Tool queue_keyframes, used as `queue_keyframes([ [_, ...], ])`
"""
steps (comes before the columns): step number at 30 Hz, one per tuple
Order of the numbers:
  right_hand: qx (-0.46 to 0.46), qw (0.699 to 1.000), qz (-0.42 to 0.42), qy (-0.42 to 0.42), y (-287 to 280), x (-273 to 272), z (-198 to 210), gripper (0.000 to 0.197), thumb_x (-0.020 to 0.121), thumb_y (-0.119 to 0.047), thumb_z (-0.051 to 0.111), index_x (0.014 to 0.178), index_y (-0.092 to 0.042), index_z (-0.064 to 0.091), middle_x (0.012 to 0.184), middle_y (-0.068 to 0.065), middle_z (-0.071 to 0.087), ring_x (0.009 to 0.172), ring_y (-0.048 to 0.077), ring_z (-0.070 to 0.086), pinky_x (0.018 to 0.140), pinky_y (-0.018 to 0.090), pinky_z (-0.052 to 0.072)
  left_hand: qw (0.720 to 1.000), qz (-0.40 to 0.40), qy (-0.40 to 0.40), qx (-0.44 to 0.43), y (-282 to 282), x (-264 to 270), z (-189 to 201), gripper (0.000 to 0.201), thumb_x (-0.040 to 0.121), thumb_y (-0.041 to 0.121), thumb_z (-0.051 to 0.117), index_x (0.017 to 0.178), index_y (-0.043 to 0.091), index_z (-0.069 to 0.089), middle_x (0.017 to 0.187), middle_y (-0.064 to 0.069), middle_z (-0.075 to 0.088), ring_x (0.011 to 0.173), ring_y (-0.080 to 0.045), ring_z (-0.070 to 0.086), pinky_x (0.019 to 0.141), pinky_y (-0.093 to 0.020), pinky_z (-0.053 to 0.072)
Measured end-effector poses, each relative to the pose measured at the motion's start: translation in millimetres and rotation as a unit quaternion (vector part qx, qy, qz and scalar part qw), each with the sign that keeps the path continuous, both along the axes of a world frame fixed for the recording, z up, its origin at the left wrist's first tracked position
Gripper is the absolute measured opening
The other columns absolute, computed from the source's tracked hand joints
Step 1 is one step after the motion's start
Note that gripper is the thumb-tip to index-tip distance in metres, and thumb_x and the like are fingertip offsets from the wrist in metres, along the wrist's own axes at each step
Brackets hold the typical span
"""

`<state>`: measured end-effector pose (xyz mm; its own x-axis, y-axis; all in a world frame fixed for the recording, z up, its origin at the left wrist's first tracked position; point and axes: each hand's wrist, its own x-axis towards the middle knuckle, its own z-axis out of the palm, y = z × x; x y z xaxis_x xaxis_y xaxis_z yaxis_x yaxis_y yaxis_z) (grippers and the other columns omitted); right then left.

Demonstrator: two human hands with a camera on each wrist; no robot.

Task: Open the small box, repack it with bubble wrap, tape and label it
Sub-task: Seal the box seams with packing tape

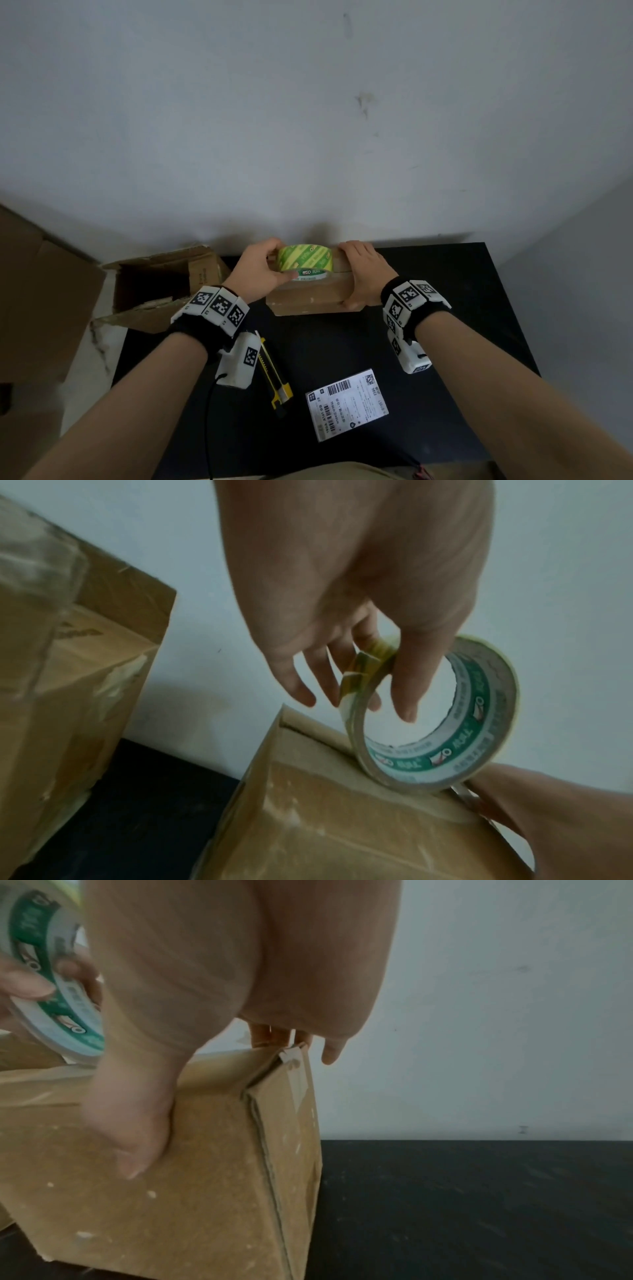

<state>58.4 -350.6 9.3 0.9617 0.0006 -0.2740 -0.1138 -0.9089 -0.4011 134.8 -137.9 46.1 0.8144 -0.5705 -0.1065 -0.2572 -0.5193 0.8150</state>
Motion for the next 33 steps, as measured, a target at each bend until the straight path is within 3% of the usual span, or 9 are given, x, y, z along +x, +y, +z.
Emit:
queue_keyframes([
  [5,0.010,1.000,0.003,0.006,-8,-9,2,0.110,0.050,-0.034,0.088,0.139,-0.017,0.027,0.140,0.002,0.034,0.134,0.019,0.028,0.113,0.039,0.027,0.997,-0.056,0.046,-0.027,-6,5,3,0.031,0.072,0.001,0.078,0.075,0.020,0.053,0.079,0.006,0.064,0.071,0.008,0.061,0.065,-0.008,0.046],
  [10,-0.001,1.000,0.007,0.004,-13,-13,0,0.112,0.053,-0.038,0.086,0.143,-0.018,0.023,0.146,0.001,0.029,0.138,0.020,0.023,0.115,0.037,0.021,0.994,-0.106,0.017,-0.005,-9,1,3,0.026,0.081,0.003,0.070,0.077,0.022,0.052,0.079,0.010,0.061,0.076,0.011,0.060,0.065,-0.005,0.044],
  [15,-0.058,0.998,0.024,-0.002,-8,-21,-7,0.122,0.067,-0.049,0.076,0.149,-0.015,-0.008,0.159,0.000,-0.008,0.146,0.015,-0.009,0.118,0.035,-0.002,0.996,-0.087,0.004,0.009,-11,0,-3,0.015,0.086,0.008,0.064,0.096,0.010,0.054,0.089,0.008,0.061,0.082,0.005,0.058,0.066,-0.004,0.044],
  [18,-0.055,0.998,0.019,-0.018,1,-29,-11,0.129,0.066,-0.059,0.073,0.148,-0.014,-0.015,0.158,0.000,-0.016,0.144,0.013,-0.015,0.117,0.033,-0.007,0.996,-0.082,0.019,0.000,-12,0,0,0.019,0.084,0.008,0.067,0.099,0.007,0.055,0.091,0.006,0.062,0.083,0.006,0.059,0.066,-0.005,0.045],
  [21,-0.065,0.998,0.011,-0.017,7,-31,-15,0.128,0.067,-0.061,0.070,0.147,-0.013,-0.017,0.157,0.001,-0.017,0.144,0.014,-0.016,0.116,0.034,-0.008,0.996,-0.081,0.042,-0.017,-13,-2,4,0.029,0.074,0.010,0.077,0.093,0.011,0.056,0.087,0.009,0.064,0.077,0.010,0.061,0.066,-0.005,0.045],
  [23,-0.090,0.996,0.011,-0.022,8,-30,-18,0.124,0.070,-0.060,0.069,0.148,-0.012,-0.015,0.158,0.003,-0.015,0.145,0.017,-0.013,0.119,0.038,-0.004,0.995,-0.069,0.071,-0.027,-15,-1,5,0.032,0.070,0.014,0.081,0.092,0.012,0.059,0.088,0.006,0.067,0.079,0.005,0.063,0.070,-0.008,0.047],
  [26,-0.122,0.992,0.020,-0.030,8,-29,-20,0.117,0.074,-0.059,0.065,0.149,-0.011,-0.011,0.159,0.005,-0.009,0.146,0.019,-0.008,0.118,0.039,0.000,0.990,-0.046,0.127,-0.049,-16,0,8,0.023,0.081,0.020,0.070,0.097,0.005,0.064,0.092,-0.006,0.068,0.083,-0.008,0.065,0.074,-0.016,0.051],
  [29,-0.138,0.990,0.025,-0.034,8,-30,-20,0.115,0.075,-0.059,0.064,0.149,-0.009,-0.009,0.159,0.007,-0.005,0.146,0.020,-0.005,0.117,0.038,0.000,0.984,-0.027,0.155,-0.084,-15,0,10,0.017,0.090,0.015,0.059,0.095,0.000,0.066,0.086,-0.010,0.066,0.073,-0.002,0.063,0.068,-0.012,0.049],
  [33,-0.146,0.988,0.033,-0.031,8,-32,-18,0.112,0.077,-0.058,0.062,0.149,-0.010,-0.009,0.159,0.007,-0.005,0.146,0.020,-0.004,0.117,0.037,0.000,0.982,-0.010,0.167,-0.089,-12,-1,14,0.015,0.088,0.012,0.061,0.097,0.004,0.069,0.085,-0.006,0.069,0.073,-0.004,0.066,0.069,-0.014,0.052],
])
